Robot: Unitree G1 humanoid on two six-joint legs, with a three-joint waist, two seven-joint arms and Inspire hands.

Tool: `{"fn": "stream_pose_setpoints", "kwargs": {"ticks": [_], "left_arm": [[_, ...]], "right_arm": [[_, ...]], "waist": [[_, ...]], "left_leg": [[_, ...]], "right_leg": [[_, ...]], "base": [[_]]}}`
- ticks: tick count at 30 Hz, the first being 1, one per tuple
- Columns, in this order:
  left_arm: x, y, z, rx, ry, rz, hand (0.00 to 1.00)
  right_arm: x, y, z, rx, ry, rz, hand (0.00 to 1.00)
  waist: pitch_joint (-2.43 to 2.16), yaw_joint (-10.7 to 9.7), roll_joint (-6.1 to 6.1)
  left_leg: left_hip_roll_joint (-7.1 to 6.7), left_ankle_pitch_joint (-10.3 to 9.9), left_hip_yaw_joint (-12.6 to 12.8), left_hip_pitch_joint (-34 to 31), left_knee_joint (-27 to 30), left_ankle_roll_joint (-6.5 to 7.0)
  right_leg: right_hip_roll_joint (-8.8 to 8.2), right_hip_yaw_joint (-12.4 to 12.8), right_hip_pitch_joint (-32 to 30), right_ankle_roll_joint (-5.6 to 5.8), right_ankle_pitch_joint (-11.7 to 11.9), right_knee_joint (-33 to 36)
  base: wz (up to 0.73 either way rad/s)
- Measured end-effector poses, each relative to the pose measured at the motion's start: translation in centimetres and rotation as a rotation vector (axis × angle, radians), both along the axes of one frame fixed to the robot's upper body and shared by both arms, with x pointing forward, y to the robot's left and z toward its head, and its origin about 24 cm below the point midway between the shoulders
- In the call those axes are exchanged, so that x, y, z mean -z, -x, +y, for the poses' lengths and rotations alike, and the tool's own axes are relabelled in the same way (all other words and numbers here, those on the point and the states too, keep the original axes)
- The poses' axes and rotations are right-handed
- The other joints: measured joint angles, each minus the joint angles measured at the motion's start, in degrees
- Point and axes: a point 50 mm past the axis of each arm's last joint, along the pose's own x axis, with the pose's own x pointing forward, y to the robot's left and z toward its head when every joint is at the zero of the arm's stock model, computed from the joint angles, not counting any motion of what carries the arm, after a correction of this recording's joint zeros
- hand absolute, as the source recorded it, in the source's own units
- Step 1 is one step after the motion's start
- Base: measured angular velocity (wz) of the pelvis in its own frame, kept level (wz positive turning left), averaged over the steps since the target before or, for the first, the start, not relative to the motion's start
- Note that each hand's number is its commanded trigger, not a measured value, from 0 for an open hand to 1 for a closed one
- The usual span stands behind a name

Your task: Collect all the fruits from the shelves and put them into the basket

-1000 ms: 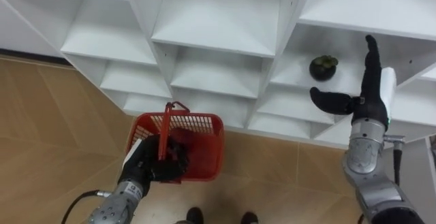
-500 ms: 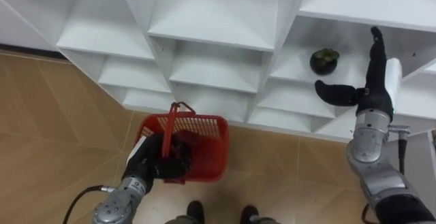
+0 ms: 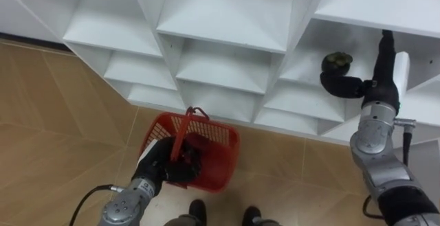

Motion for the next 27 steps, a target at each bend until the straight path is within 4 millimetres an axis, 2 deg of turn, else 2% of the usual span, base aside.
{"fn": "stream_pose_setpoints", "kwargs": {"ticks": [9, 19, 27], "left_arm": [[0.5, 0.3, -0.2, 0.017, -0.009, 0.026, 1.00], [0.7, 0.4, -0.6, 0.048, -0.018, 0.038, 1.00], [0.7, 0.3, -0.6, 0.049, -0.022, 0.041, 1.00]], "right_arm": [[0.2, 0.0, -0.1, 0.019, -0.064, 0.009, 0.00], [-0.5, -1.5, 0.0, 0.016, -0.118, 0.013, 0.00], [-0.4, -1.8, 0.0, -0.006, -0.117, 0.045, 0.00]], "waist": [[0.19, 0.80, -0.33], [0.27, 0.81, -0.45], [0.28, 1.12, -0.43]], "left_leg": [[0.04, 0.00, -0.17, -0.27, 0.38, 0.00], [0.16, -0.01, -0.50, -0.96, 1.32, 0.02], [0.20, -0.01, -0.53, -2.79, 1.72, 0.02]], "right_leg": [[-0.03, -0.25, 0.00, 0.00, 0.00, 0.07], [-0.13, -0.88, -0.07, -0.04, 0.02, 0.39], [-0.15, -0.88, -1.91, -0.14, 0.05, 1.02]], "base": [[0.01], [0.03], [0.00]]}}
